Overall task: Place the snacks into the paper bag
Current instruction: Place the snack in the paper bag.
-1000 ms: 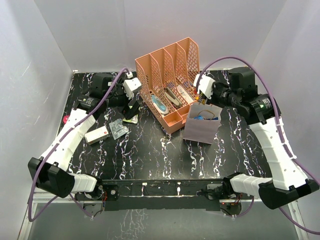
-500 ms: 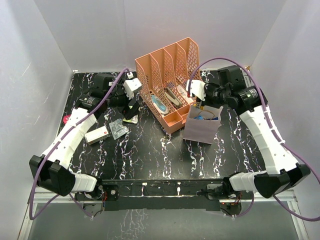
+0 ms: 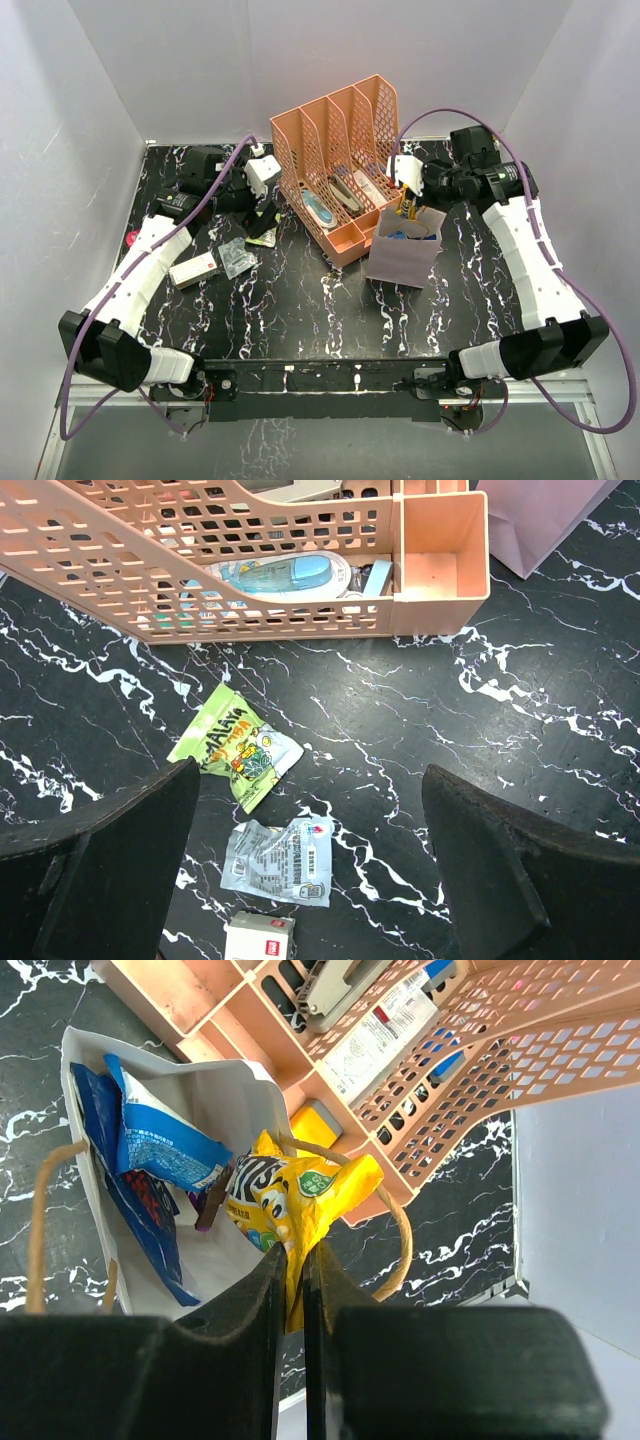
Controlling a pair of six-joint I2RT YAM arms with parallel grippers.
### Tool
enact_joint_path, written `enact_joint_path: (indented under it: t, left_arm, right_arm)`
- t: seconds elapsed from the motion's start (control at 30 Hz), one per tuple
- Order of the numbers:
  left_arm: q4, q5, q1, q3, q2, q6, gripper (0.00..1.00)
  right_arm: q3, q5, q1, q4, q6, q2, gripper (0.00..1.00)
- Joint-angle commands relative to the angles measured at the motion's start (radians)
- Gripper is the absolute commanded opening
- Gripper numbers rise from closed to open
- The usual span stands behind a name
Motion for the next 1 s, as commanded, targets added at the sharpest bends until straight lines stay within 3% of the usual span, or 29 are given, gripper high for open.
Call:
enact_joint_path:
  t: [0.0,0.97]
  left_arm:
    - [0.007,0.021,0.010,0.001,0.007,0.001,0.92]
    - [0.008,0.044,0.023,-0.005,0.008,-0.004,0.92]
  right_arm:
    - [0.031,-0.061,-0.027,0.007,-0.050,0.017,0.08]
    - [-0.174,-0.105,-0.043,0.055,-0.055,0.031,0.09]
